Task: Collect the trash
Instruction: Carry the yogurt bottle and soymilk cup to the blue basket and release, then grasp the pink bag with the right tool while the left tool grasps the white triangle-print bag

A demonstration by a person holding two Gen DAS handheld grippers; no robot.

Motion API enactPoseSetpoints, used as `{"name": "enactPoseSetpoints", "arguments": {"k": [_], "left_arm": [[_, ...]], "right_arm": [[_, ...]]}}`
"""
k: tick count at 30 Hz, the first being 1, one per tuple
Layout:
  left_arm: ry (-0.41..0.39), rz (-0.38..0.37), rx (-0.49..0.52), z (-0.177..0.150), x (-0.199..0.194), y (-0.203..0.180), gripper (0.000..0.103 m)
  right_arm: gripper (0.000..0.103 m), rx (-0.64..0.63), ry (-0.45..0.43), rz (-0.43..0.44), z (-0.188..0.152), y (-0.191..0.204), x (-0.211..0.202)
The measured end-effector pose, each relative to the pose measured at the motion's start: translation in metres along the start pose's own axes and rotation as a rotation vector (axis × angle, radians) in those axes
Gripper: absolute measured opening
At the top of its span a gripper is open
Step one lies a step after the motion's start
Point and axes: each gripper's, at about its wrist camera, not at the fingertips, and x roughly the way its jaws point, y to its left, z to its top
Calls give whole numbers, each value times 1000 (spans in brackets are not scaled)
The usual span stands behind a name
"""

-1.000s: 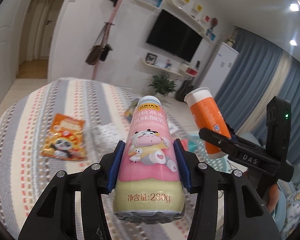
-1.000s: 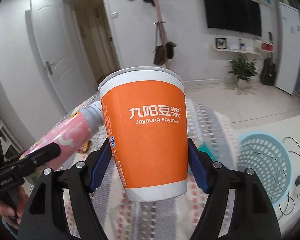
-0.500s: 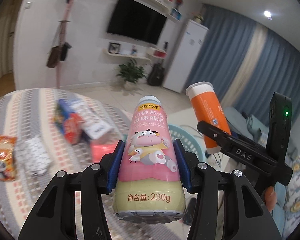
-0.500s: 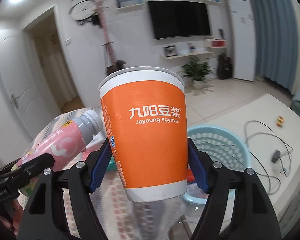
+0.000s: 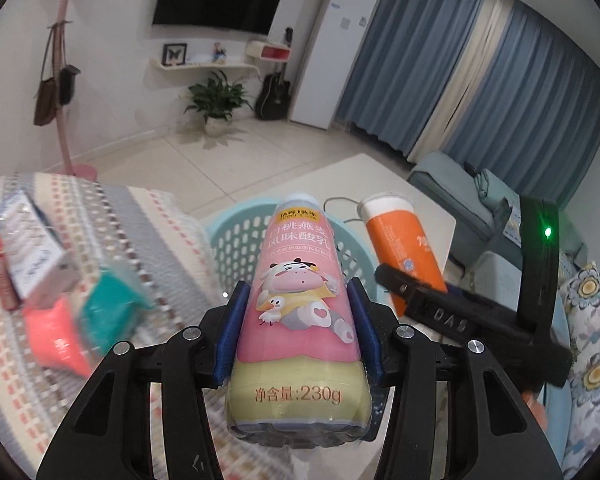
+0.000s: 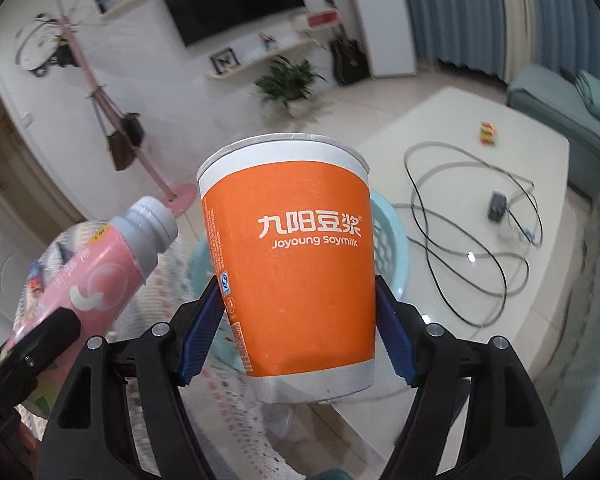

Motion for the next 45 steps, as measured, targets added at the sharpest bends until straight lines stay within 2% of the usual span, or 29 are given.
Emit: {"name": "enactPoseSetpoints", "arguments": {"k": [4,7,10,14,18,19,21,23,24,27,32,34,36,38,40,42,44,45], "left_arm": [[31,8,-3,6,24,-2,47],[43,6,-3,11,39,-4,37],[58,-6,-14,13,52,-4,37],[64,18,-39,11,69,3,39],[69,15,-65,3,72,11,40],[69,12,-72,2,69,12,43],[45,-1,-87,3,60,14,54],[20,-3,-98,2,48,14,69],[9,-3,-103,1,42,14,70],[-10,-9,-106,-4,24,14,70],[-72,4,-116,-11,-20,21,70],[-101,18,-116,-14,-37,23,70],[-135,32,-120,-17,-57,27,72],[-168,54,-131,-20,-77,33,73],[-204,75,-142,-22,-98,41,73],[-230,93,-158,-26,-116,48,73],[-254,118,-179,-31,-133,59,75],[-266,133,-188,-34,-141,65,75]], "right_arm": [[69,21,50,-38,2,-2,22],[69,25,70,-38,-3,-3,32],[70,19,101,-32,1,-3,54],[71,26,144,-41,1,0,72],[71,45,159,-27,-3,-6,79],[71,52,154,-17,-4,-9,77],[71,56,148,-12,-5,-13,73],[71,58,137,-11,-5,-15,66],[71,58,133,-7,-5,-15,62],[71,42,105,-2,-5,-12,49],[71,-22,40,40,-3,14,19],[71,-95,-9,65,-3,41,-2],[71,-120,-23,76,-4,50,-9],[71,-193,-66,119,-8,81,-28],[71,-207,-73,129,-8,88,-32],[71,-267,-92,170,-15,117,-44],[71,-281,-95,177,-17,125,-46],[71,-311,-97,188,-22,141,-48]]}}
